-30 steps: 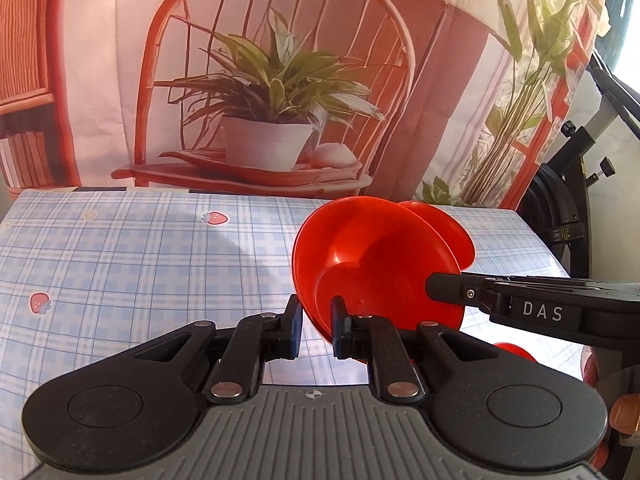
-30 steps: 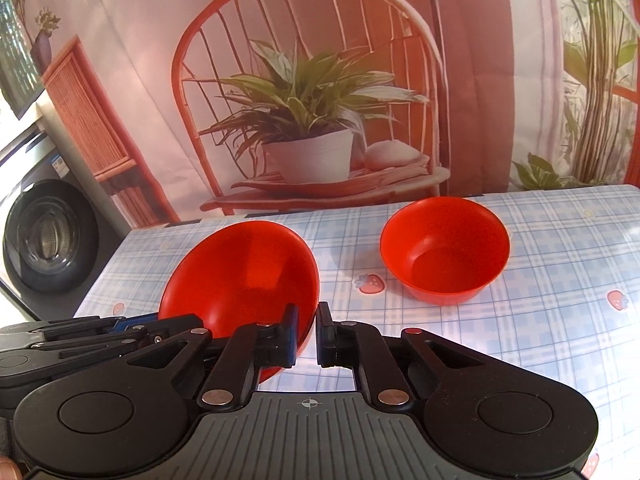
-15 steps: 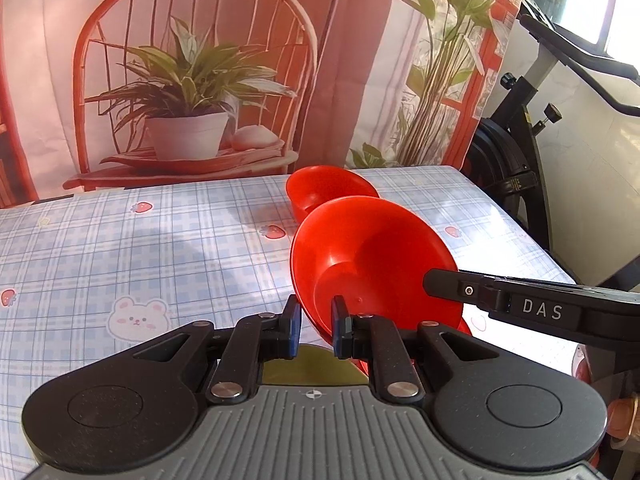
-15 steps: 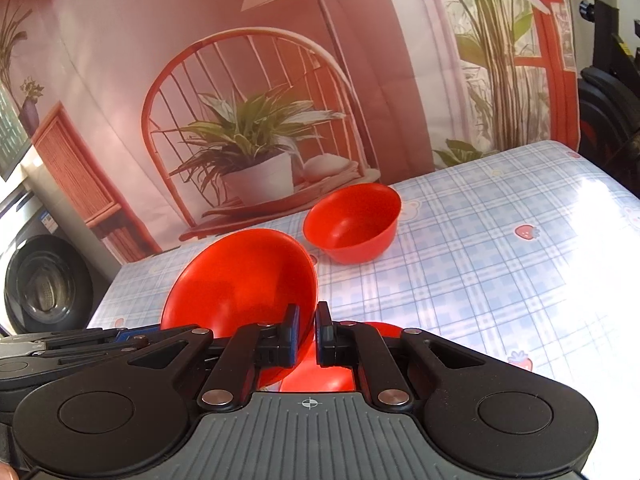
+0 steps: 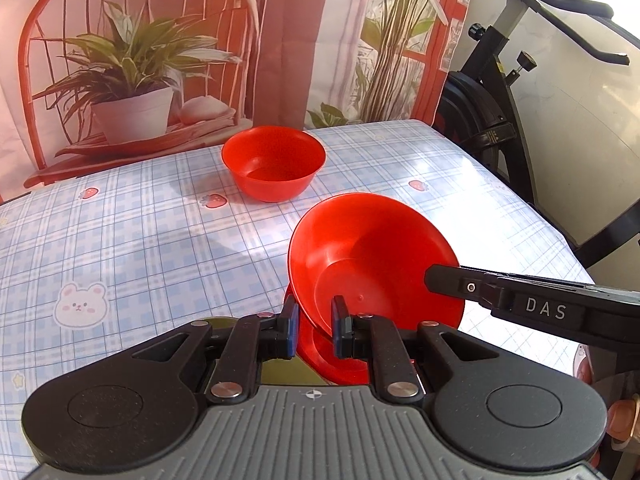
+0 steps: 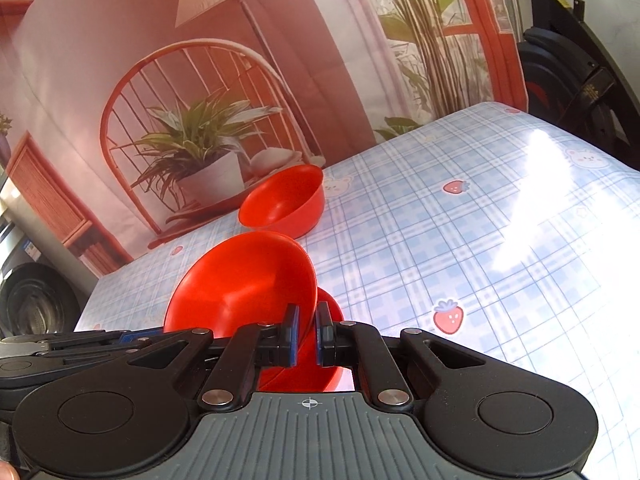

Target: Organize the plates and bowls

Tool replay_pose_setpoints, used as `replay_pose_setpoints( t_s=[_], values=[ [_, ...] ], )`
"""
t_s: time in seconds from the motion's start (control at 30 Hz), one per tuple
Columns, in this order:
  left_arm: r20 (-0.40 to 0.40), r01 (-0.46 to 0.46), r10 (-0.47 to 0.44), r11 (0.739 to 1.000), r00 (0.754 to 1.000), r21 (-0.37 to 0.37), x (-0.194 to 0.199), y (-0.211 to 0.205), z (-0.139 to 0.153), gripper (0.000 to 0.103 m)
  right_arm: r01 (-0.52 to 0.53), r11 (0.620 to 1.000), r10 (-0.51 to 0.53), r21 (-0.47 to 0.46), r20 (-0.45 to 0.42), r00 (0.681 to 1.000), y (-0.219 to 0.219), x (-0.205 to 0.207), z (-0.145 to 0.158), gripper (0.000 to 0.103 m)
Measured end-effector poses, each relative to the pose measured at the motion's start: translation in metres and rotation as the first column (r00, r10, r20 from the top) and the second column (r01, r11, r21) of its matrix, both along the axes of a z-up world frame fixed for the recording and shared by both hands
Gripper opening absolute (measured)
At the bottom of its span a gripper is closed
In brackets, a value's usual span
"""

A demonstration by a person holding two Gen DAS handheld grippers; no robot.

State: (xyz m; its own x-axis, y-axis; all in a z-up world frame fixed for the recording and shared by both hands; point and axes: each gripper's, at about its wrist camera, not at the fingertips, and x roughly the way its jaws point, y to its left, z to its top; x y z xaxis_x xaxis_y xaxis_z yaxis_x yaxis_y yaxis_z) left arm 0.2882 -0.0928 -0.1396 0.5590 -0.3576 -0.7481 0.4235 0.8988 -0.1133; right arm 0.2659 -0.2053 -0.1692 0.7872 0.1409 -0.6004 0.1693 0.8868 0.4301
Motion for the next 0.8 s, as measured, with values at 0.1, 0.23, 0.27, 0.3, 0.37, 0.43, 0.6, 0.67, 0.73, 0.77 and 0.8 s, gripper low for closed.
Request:
replay_pose_setpoints(
  t_s=[0.1,0.23,0.27,0.3,0.37,0.43,0.6,0.67,0.73,0.77,0.8],
  values=[
    [-0.009,0.006,-0.006,1.0,1.0,0.015,0.002,-0.002,-0.002,0.016,-0.005,1.0,0.005,-0.007,-0.006,1.0,0.0,0.0,-0.003,0.008],
    [-0.023,0.008,-0.007,1.0,1.0,0.02,0.003,-0.002,-0.006,0.016,-0.005,1.0,0.005,-0.018,-0.012,1.0,0.002,0.0,-0.005,0.008],
    [-0.026,0.008,-0.007,1.0,1.0,0.022,0.002,-0.002,-0.006,0.016,-0.006,1.0,0.006,-0.024,-0.013,1.0,0.002,0.0,-0.004,0.008],
    [-0.03,0.009,-0.008,1.0,1.0,0.025,0.003,-0.003,-0.008,0.016,-0.008,0.999,0.007,-0.031,-0.014,1.0,0.003,0.0,-0.004,0.008],
    [-0.037,0.009,-0.008,1.0,0.999,0.025,0.003,-0.003,-0.009,0.016,-0.008,0.999,0.007,-0.038,-0.017,1.0,0.003,0.0,-0.004,0.008],
    [-0.046,0.01,-0.008,1.0,0.999,0.024,0.005,-0.003,-0.01,0.016,-0.006,0.999,0.006,-0.038,-0.02,1.0,0.003,0.0,-0.004,0.008],
    [-0.073,0.017,-0.016,1.0,0.997,0.022,0.008,-0.003,-0.014,0.017,-0.004,0.999,0.002,-0.04,-0.031,1.0,0.002,0.0,-0.006,0.008],
    [-0.079,0.021,-0.019,1.0,0.997,0.02,0.009,-0.003,-0.014,0.02,-0.004,0.999,0.002,-0.043,-0.037,0.999,0.003,0.0,-0.007,0.008],
    [-0.092,0.024,-0.023,1.0,0.995,0.005,0.01,-0.003,-0.014,0.025,-0.005,0.999,0.003,-0.047,-0.042,0.999,0.003,0.0,-0.007,0.009],
    [-0.099,0.024,-0.025,1.0,0.995,-0.004,0.011,-0.003,-0.014,0.029,-0.006,0.999,0.004,-0.047,-0.043,0.999,0.004,0.0,-0.007,0.009],
    [-0.104,0.025,-0.026,1.0,0.994,-0.012,0.011,-0.002,-0.014,0.031,-0.006,0.999,0.004,-0.049,-0.042,0.999,0.004,0.0,-0.006,0.01]
  ],
)
